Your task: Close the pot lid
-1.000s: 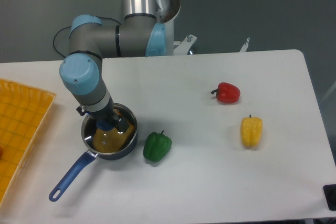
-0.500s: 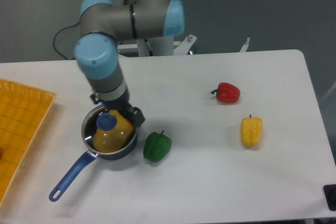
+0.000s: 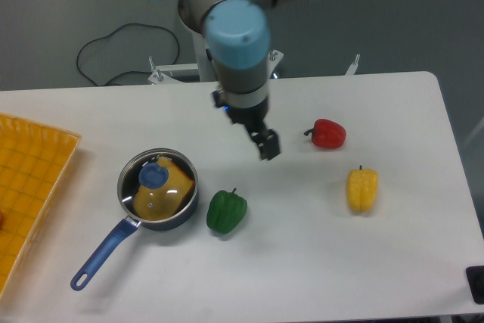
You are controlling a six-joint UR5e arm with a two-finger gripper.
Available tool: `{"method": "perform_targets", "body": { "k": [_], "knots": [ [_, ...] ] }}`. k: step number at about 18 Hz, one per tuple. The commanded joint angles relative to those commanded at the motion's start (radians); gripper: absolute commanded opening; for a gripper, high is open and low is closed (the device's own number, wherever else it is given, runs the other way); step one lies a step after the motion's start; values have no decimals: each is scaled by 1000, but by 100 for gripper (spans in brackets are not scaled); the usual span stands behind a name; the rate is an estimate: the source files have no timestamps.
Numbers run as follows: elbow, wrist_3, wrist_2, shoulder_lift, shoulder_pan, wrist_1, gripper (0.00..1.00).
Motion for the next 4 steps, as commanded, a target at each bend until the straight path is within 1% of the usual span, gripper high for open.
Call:
{"method": "perform_targets", "body": {
  "k": [4],
  "knots": [
    [-5,86,0,17,63,0,100]
  ]
}}
